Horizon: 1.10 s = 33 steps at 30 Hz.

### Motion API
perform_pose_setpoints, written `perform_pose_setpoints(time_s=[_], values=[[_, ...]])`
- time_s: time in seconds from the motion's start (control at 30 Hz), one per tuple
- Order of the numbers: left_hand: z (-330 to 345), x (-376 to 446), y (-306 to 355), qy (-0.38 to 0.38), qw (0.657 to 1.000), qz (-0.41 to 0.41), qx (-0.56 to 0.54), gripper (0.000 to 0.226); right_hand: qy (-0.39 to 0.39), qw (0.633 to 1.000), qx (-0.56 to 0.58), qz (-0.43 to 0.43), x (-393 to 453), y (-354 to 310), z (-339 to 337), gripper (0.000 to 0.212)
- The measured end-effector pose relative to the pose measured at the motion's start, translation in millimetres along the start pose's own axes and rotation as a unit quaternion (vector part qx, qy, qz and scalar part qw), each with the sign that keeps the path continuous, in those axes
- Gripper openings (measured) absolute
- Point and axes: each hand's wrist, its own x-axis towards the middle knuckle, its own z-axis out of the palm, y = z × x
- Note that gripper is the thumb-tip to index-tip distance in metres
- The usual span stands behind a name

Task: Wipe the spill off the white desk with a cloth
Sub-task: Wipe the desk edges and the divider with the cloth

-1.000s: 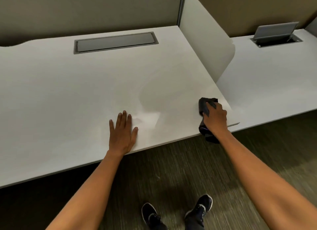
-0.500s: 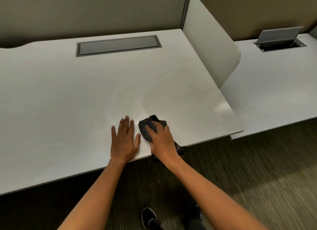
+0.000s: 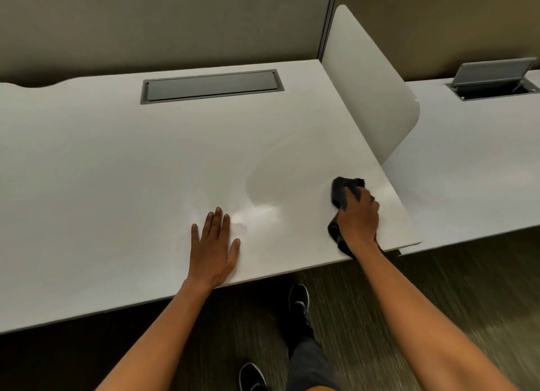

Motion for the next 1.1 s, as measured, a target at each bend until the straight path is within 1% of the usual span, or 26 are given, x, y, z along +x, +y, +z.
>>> perform_pose_setpoints(time_s=[0.17,0.3,0.47,0.6,0.8,0.93,1.1], values=[[-0.4,-0.3,0.9,-0.003,1.000,-0.020,0.009,0.079,0.004,1.000,0.021,-0.005,43.7,-2.1,2.7,0.053],[-10.5,17.7,7.8,0.042,0.998,-0.042,-0.018,0.077,-0.002,0.998,0.053,-0.041,83.3,-8.2,4.7,0.051],[-51.3,91.0,34.6,0.081,0.995,-0.038,-0.043,0.078,0.038,0.989,0.116,-0.088,151.0,-31.6,-9.4,0.046],[-70.4,155.5,59.5,0.078,0.995,-0.039,-0.046,0.080,0.069,0.978,0.147,-0.130,219.6,-61.3,-25.1,0.045],[-76.6,233.0,76.9,0.069,0.996,-0.052,-0.035,0.086,0.071,0.972,0.159,-0.156,310.2,-99.9,-27.9,0.044],[-79.9,279.1,79.5,0.080,0.993,-0.071,-0.042,0.087,0.055,0.971,0.165,-0.164,362.2,-119.8,-14.4,0.045],[-90.3,324.1,79.2,0.081,0.993,-0.076,-0.035,0.088,0.041,0.975,0.144,-0.163,414.4,-141.9,7.8,0.044]])
